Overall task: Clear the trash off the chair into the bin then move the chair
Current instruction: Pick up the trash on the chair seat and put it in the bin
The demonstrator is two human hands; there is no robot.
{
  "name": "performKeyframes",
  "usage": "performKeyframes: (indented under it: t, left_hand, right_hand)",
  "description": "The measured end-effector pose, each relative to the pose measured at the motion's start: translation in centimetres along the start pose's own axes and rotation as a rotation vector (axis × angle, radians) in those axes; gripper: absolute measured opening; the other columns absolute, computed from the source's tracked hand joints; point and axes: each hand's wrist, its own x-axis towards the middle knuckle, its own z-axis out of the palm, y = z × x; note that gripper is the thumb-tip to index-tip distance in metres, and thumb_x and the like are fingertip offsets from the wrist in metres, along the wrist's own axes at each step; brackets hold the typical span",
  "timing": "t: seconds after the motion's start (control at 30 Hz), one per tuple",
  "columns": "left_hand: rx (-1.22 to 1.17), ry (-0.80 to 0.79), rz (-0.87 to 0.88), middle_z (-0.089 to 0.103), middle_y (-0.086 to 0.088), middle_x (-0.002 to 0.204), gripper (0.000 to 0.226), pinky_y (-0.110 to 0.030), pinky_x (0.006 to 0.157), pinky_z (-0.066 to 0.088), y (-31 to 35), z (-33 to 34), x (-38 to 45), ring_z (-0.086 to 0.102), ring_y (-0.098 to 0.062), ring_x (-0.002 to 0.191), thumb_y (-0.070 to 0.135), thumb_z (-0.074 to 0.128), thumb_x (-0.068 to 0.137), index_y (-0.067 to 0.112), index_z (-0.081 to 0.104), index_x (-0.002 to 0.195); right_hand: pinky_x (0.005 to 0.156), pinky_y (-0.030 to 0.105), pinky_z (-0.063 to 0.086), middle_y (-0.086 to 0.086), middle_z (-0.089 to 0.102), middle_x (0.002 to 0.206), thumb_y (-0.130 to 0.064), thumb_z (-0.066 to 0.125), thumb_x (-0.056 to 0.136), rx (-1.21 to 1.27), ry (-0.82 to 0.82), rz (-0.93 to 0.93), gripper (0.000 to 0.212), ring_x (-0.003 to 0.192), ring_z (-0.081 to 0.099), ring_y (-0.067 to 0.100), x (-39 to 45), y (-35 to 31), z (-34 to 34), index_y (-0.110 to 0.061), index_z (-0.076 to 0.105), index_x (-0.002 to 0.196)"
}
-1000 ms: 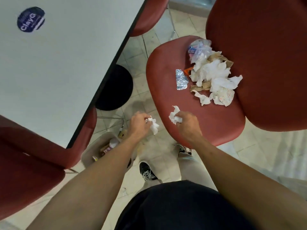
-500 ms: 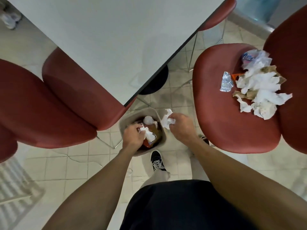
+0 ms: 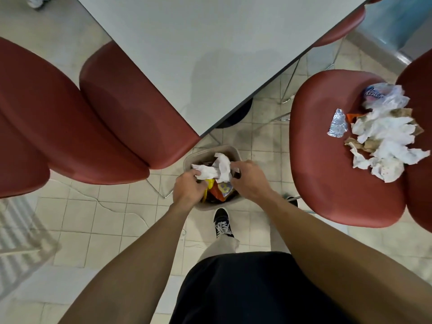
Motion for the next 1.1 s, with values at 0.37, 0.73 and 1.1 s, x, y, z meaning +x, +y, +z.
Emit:
performKeyframes:
  t: [0.37, 0.73, 1.1]
  left_hand:
    - [0.068, -0.089, 0.167, 0.066, 0.007, 0.107, 0.026, -0.029, 0.086, 0.047, 7.8, 2.6, 0.7, 0.061, -0.014, 0.101, 0.029, 0.069, 0.084, 0.027, 0.066, 0.109]
    - [0.234, -0.199, 0.33, 0.067, 0.003, 0.114, 0.03, -0.032, 0.092, 0.05, 21.6, 12.8, 0.3, 0.062, -0.019, 0.103, 0.029, 0.07, 0.084, 0.025, 0.066, 0.114]
    - [0.407, -0.38, 0.567, 0.067, 0.009, 0.096, 0.027, -0.028, 0.085, 0.05, 36.5, 29.0, -1.8, 0.063, -0.014, 0.09, 0.029, 0.072, 0.08, 0.029, 0.068, 0.106]
  right_hand:
    - [0.097, 0.033, 0.047, 0.007, 0.046, 0.136, -0.015, 0.059, 0.087, 0.092, 0.035, 0.116, 0.045, 0.116, 0.054, 0.025, 0.1, 5.3, -4.6, -0.022, 0.055, 0.131]
    - [0.101, 0.034, 0.041, 0.009, 0.052, 0.129, -0.019, 0.06, 0.084, 0.224, 0.106, 0.265, 0.044, 0.118, 0.053, 0.029, 0.2, 19.2, -13.7, -0.023, 0.057, 0.128]
    - [0.1, 0.036, 0.043, 0.008, 0.051, 0.136, -0.021, 0.058, 0.087, 0.342, 0.198, 0.512, 0.05, 0.123, 0.051, 0.028, -0.7, 38.0, -21.1, -0.025, 0.049, 0.136]
